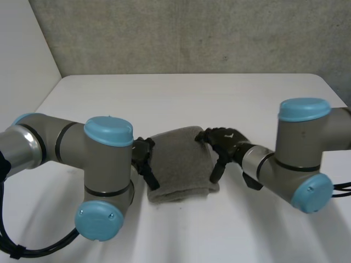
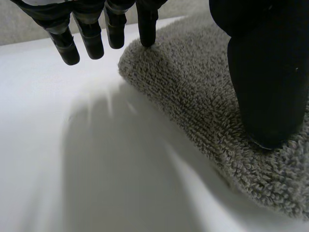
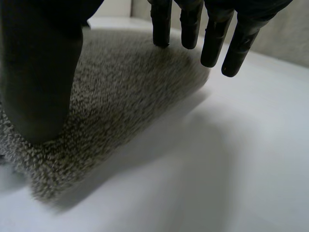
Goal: Fold the towel.
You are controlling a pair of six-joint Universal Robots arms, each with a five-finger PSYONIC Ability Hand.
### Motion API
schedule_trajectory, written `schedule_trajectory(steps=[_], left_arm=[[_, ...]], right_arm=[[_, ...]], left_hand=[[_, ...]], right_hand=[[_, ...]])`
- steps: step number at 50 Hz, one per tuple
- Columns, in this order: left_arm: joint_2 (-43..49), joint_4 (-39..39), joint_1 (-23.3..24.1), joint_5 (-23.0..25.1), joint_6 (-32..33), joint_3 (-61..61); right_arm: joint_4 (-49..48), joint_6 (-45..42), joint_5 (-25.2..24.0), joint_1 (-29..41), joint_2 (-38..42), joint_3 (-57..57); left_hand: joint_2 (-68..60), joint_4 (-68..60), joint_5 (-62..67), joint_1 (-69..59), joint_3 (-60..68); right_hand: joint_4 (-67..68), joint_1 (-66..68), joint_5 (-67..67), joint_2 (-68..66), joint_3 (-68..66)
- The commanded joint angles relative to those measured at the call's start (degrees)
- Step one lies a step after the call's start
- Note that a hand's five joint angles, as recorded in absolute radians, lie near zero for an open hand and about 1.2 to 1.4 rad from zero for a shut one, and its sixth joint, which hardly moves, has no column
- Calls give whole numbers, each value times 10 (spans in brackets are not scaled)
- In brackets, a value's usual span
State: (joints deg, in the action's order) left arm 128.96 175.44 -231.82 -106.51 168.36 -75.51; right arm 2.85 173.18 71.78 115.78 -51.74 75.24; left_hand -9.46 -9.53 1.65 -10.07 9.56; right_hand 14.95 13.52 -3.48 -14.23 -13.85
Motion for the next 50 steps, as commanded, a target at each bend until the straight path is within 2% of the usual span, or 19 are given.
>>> schedule_trajectory(steps=[1,4,10,12,13,18,19,21,23,24,26,27,29,34,40,50], left_arm=[[-1,6,-1,3,7,-11],[-3,6,-1,5,6,-11],[-27,5,-1,7,5,-10],[-73,3,-2,7,5,-7],[-73,3,-2,7,5,-7],[-196,-7,-18,8,8,16],[-196,-7,-18,8,8,16],[-226,-16,-30,8,12,24],[-272,-55,-74,12,43,34],[-272,-55,-74,12,43,34],[-312,-97,-109,38,80,37],[-312,-98,-109,38,80,37],[-349,-125,-135,80,87,31],[-375,-128,-164,119,74,21],[-381,-129,-163,126,48,22],[-379,-128,-162,132,45,0]], right_arm=[[14,-55,26,17,56,-40],[15,-70,47,18,57,-41],[15,-65,58,18,24,-41],[15,-51,67,18,-28,-41],[15,-50,67,18,-28,-41],[16,-7,129,9,-156,-54],[16,-7,129,9,-156,-54],[16,-7,143,3,-187,-55],[22,-10,162,-21,-235,-52],[22,-10,162,-21,-235,-52],[52,-11,165,-49,-269,-48],[52,-11,165,-49,-269,-48],[102,-12,164,-76,-284,-45],[137,-14,159,-87,-288,-34],[134,-13,165,-86,-295,-30],[98,-14,165,-81,-311,-8]], left_hand=[[-5,-5,-16,1,4],[-5,-5,-16,1,4],[-5,-5,-16,1,4],[-5,-5,-16,1,4],[-5,-5,-16,1,4],[-5,-5,-16,1,4],[-5,-5,-16,1,4],[-5,-5,-16,1,4],[-5,-5,-16,1,4],[-5,-5,-16,1,4],[-5,-5,-16,1,4],[-5,-5,-16,1,4],[-5,-5,-16,1,4],[-9,-8,-13,-3,8],[-23,-22,1,-17,22],[-21,-20,-1,-15,20]], right_hand=[[-50,-35,35,42,39],[-50,-35,35,42,39],[-50,-35,35,42,39],[-50,-35,35,42,39],[-50,-35,35,42,39],[-50,-35,35,42,39],[-50,-35,35,42,39],[-50,-35,35,42,39],[-50,-35,35,42,39],[-50,-35,35,42,39],[-50,-35,35,42,39],[-50,-35,35,42,39],[-50,-35,35,42,39],[-50,-35,35,42,39],[-50,-35,35,42,39],[-50,-35,35,42,39]])
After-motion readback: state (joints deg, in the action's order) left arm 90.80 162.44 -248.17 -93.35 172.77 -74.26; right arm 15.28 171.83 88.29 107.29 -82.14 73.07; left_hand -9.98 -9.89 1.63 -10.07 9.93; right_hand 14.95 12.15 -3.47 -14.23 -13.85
